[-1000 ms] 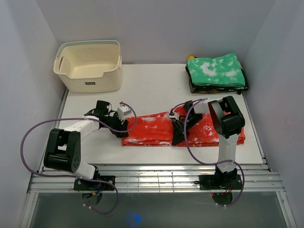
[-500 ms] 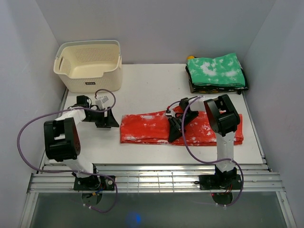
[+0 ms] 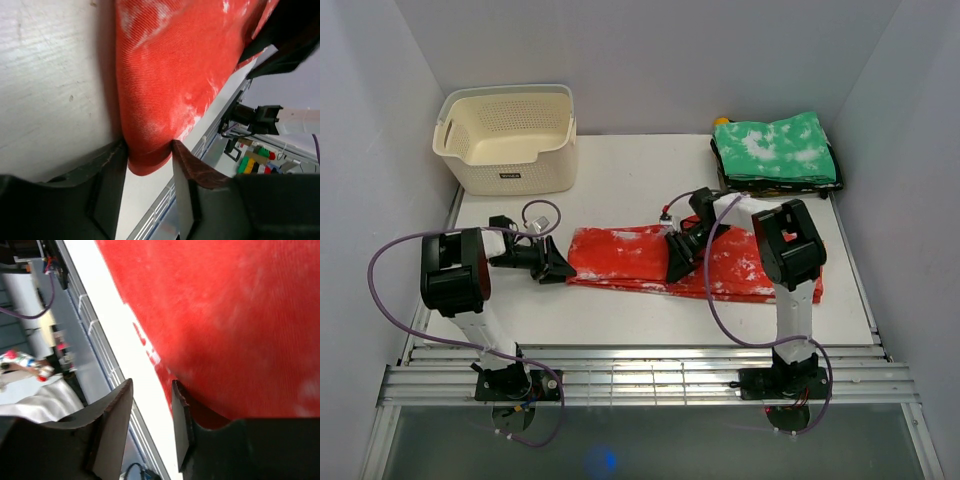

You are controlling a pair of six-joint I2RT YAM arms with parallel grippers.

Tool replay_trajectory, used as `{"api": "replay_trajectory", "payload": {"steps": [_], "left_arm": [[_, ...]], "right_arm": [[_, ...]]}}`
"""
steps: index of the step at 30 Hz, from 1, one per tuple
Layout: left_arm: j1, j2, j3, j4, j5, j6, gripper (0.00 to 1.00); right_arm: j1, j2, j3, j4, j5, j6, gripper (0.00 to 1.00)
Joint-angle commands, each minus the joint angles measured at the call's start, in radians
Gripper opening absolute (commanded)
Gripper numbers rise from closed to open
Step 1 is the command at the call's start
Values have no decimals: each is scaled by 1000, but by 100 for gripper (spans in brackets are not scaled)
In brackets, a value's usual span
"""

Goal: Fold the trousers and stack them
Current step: Fold the trousers

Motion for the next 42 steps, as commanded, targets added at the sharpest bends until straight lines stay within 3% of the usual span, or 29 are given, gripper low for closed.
{"api": "replay_trajectory", "payload": {"steps": [1, 4, 7, 10, 11, 13, 15, 18, 21, 26, 29, 31, 35, 37, 42], "left_arm": [[-2, -13, -30, 157, 30, -96, 49], [1, -25, -67, 255, 37, -155, 44], [1, -33, -95, 340, 39, -205, 34], [-1, -28, -102, 383, 54, -220, 32], [1, -40, -105, 404, 54, -221, 42], [-1, -56, -119, 426, 37, -234, 60], [-1, -62, -124, 450, 16, -237, 69], [1, -19, -110, 472, 14, -252, 70], [-1, 25, -84, 496, -13, -275, 69], [-4, 122, -39, 498, -59, -281, 54], [-7, 150, -24, 524, -49, -316, 40], [-9, 150, -26, 538, -11, -338, 33], [7, 67, -36, 535, 19, -346, 2], [43, -26, -47, 521, 16, -350, 0], [119, -235, 3, 303, -95, -234, 0]], "right_arm": [[-75, -188, 3, -10, 116, -93, 44], [-135, -303, 3, -58, 199, -117, 49], [-288, -406, 27, -84, 277, -131, 58], [-434, -510, 19, -34, 375, -115, 88], [-492, -542, 9, -12, 386, -110, 99], [-621, -549, 10, -26, 315, -116, 96], [-701, -526, 30, -135, 232, -185, 93], [-753, -512, 88, -245, 202, -265, 96], [-770, -630, 20, -169, 262, -257, 91], [-775, -797, -149, 103, 500, -162, 90], [-782, -715, -151, 10, 550, -208, 90], [-852, -663, -145, -65, 496, -266, 90], [-963, -525, -117, -156, 495, -332, 92], [-1000, -483, -84, -229, 477, -360, 92], [-1010, -376, -68, -315, 399, -397, 99]]}}
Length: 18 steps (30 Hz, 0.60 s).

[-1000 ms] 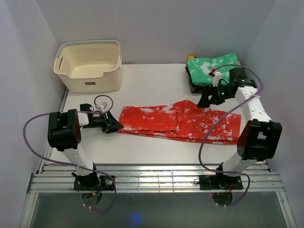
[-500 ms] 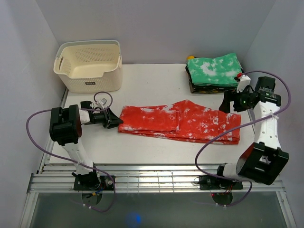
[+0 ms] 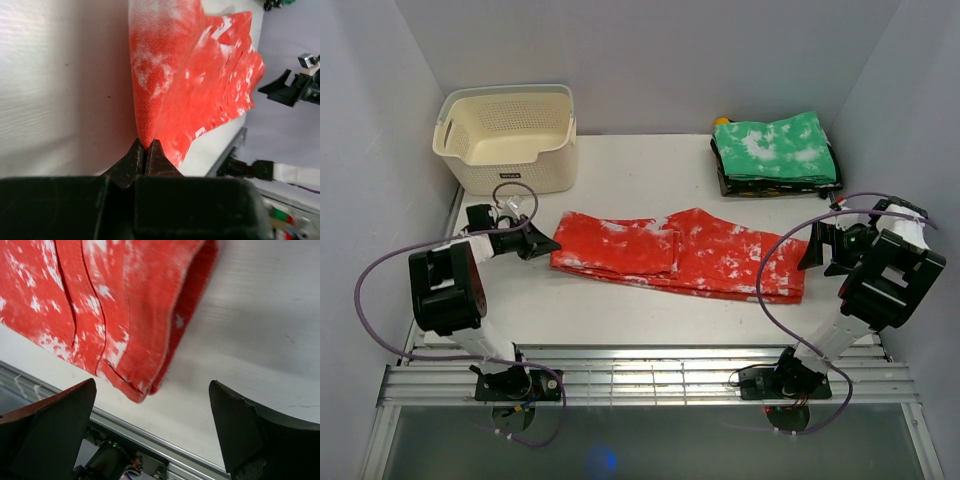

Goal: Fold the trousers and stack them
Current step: Fold the trousers

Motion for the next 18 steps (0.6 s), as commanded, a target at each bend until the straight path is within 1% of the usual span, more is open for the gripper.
{"api": "replay_trajectory", "payload": {"steps": [1, 2, 4, 5, 8, 9, 11, 14, 15, 17, 18], "left_arm": [[56, -218, 64, -134, -94, 137, 0], [57, -250, 96, -193, -103, 157, 0], [56, -336, 121, -227, -102, 181, 0], [51, -358, 145, -261, -101, 184, 0], [-13, -415, 185, -339, -99, 213, 0], [-57, -427, 199, -353, -105, 214, 0], [-94, -464, 204, -366, -107, 196, 0], [-180, -491, 227, -366, -97, 167, 0], [-247, -502, 238, -363, -107, 150, 0], [-310, -510, 264, -332, -151, 129, 0], [-365, -504, 273, -324, -178, 116, 0]], "right_arm": [[11, 27, 48, -115, -103, -44, 100], [11, 54, 46, -112, -115, -36, 100], [12, 74, 35, -95, -167, -12, 100], [14, 94, 28, -90, -192, -4, 96], [46, 142, 24, -88, -287, 25, 93], [58, 152, 24, -85, -305, 34, 93], [106, 169, 20, -73, -347, 54, 93], [175, 169, 2, -29, -338, 101, 93], [190, 171, -15, 5, -333, 114, 93], [232, 182, -34, 31, -324, 135, 93], [244, 186, -43, 43, -318, 143, 93]]}}
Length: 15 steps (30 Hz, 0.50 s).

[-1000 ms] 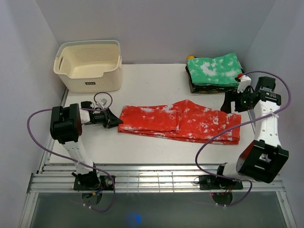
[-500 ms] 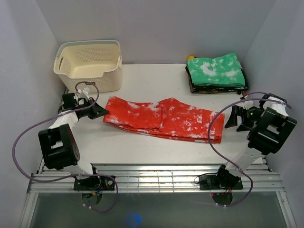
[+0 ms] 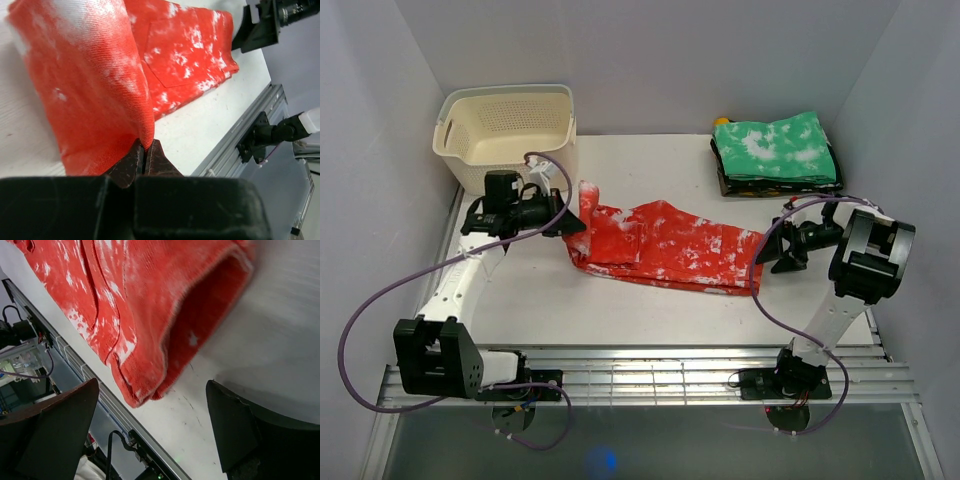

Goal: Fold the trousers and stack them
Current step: Fold the trousers

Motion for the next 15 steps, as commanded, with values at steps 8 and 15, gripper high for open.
{"api": "replay_trajectory", "payload": {"steps": [8, 15], "left_arm": [[-308, 81, 141, 83, -222, -135, 0], [-541, 246, 203, 203, -308, -209, 0]], "right_arm": [[77, 74, -92, 183, 71, 165, 43], [99, 112, -107, 180, -1, 179, 8]]}}
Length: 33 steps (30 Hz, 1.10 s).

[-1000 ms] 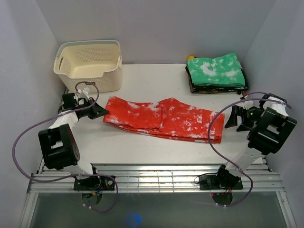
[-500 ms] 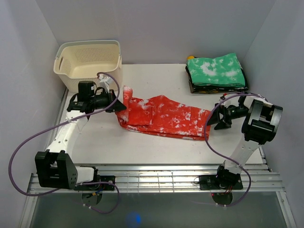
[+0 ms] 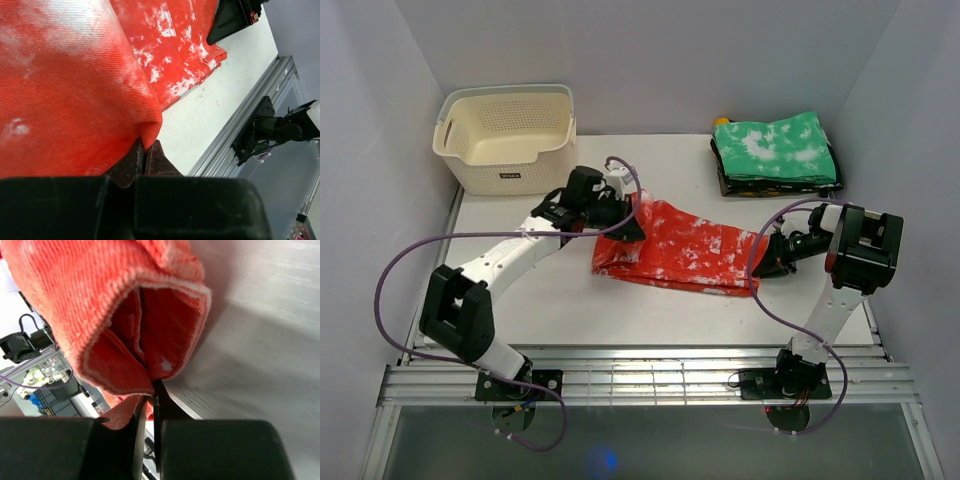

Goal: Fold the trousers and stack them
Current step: Fold the trousers

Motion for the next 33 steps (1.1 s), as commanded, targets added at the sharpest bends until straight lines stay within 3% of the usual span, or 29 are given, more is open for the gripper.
{"api": "replay_trajectory", "payload": {"steps": [1, 9, 17, 33], "left_arm": [[-101, 54, 78, 110, -44, -69, 0], [-264, 256, 199, 211, -79, -147, 0], [-334, 447, 316, 260, -99, -222, 0], [-431, 568, 414, 283, -107, -277, 0]], "right_arm": [[34, 27, -29, 50, -16, 5, 8], [56, 15, -58, 73, -49, 21, 8], [65, 2, -66, 72, -80, 21, 8], [76, -5, -80, 79, -103, 21, 8]]}}
